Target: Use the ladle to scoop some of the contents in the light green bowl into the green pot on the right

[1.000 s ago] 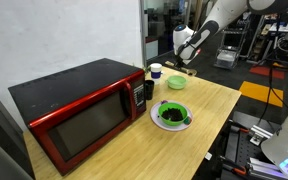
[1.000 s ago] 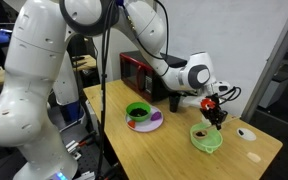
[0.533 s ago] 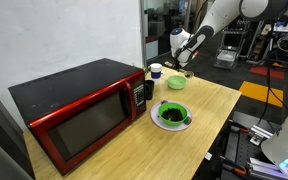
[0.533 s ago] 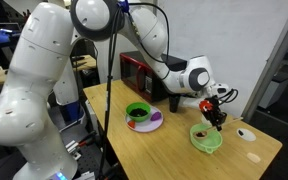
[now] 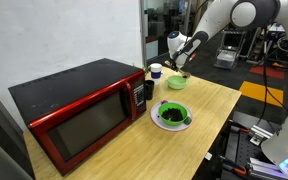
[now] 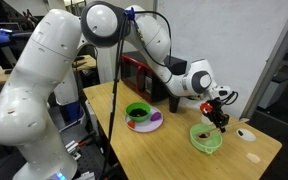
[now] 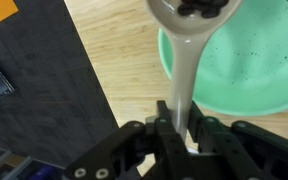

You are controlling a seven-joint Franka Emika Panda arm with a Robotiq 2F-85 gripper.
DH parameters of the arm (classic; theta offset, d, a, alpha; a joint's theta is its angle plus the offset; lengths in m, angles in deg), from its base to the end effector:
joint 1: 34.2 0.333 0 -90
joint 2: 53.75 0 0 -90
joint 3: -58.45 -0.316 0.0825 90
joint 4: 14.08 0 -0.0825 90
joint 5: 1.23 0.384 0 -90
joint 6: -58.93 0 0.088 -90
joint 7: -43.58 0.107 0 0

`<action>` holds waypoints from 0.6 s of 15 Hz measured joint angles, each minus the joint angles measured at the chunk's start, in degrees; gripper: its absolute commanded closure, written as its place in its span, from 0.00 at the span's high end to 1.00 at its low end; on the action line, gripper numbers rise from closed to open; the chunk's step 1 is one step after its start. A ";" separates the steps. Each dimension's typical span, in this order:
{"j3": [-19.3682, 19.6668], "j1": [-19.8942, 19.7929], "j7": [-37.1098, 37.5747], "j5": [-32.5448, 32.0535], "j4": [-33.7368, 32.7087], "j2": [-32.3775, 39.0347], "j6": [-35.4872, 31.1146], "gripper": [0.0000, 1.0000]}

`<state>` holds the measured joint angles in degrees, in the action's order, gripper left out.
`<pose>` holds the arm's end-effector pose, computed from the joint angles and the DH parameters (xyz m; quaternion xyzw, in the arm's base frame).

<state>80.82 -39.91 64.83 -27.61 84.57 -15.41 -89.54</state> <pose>0.6298 -0.2895 0.2431 0.9448 -0.1828 0.0883 0.2574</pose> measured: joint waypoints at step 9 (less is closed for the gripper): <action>9.57 8.40 14.32 -4.21 -1.32 1.84 -2.42 0.06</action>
<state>90.39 -31.51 79.15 -31.82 83.25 -13.57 -91.96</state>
